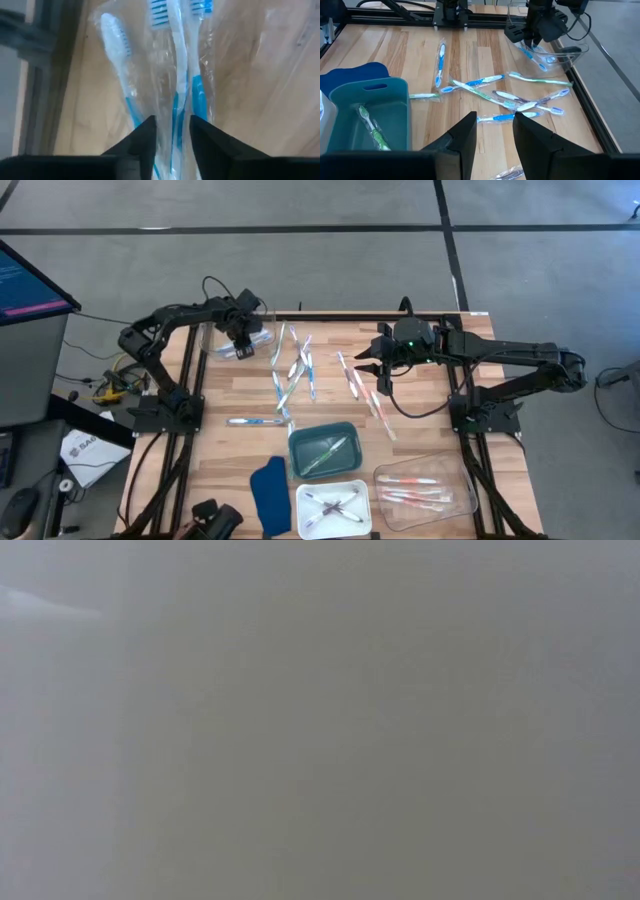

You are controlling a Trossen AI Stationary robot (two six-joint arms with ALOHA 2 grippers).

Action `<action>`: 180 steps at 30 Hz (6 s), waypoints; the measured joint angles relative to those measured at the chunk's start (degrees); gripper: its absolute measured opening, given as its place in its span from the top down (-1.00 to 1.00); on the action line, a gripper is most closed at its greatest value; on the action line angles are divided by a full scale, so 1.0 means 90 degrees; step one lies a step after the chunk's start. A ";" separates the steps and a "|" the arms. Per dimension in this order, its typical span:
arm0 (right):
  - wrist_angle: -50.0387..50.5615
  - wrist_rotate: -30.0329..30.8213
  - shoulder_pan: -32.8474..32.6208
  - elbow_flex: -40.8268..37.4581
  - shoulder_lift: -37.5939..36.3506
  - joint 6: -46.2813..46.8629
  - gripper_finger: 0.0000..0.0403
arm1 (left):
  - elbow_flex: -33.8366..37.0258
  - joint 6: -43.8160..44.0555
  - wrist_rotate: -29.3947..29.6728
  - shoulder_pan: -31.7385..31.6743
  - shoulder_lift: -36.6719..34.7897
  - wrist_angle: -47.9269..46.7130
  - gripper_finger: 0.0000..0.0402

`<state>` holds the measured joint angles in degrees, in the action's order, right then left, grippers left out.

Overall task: Pick & Place Toothbrushes
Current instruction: Put the blue toothbrush into the top transparent bin, then put the green toothbrush into the green bin

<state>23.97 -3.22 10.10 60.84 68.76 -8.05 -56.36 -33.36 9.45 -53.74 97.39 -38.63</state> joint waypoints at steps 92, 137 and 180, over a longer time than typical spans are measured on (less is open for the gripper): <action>-0.0991 0.0006 0.1002 0.0579 0.2055 -0.0549 0.41 | 0.2072 0.3537 -0.1189 0.4211 -0.1642 0.4830 0.10; 0.0148 0.0005 0.0700 0.0580 0.1794 0.0403 0.41 | 0.2053 0.6262 0.1287 0.5761 -0.0446 0.3604 0.28; 0.0294 0.0005 0.0455 0.0580 0.1798 0.0403 0.41 | 0.2072 0.6867 0.0514 0.6739 -0.3000 0.3815 0.92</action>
<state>26.61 -3.18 14.20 66.06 84.95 -4.43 -37.71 28.44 14.08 6.92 70.39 -4.30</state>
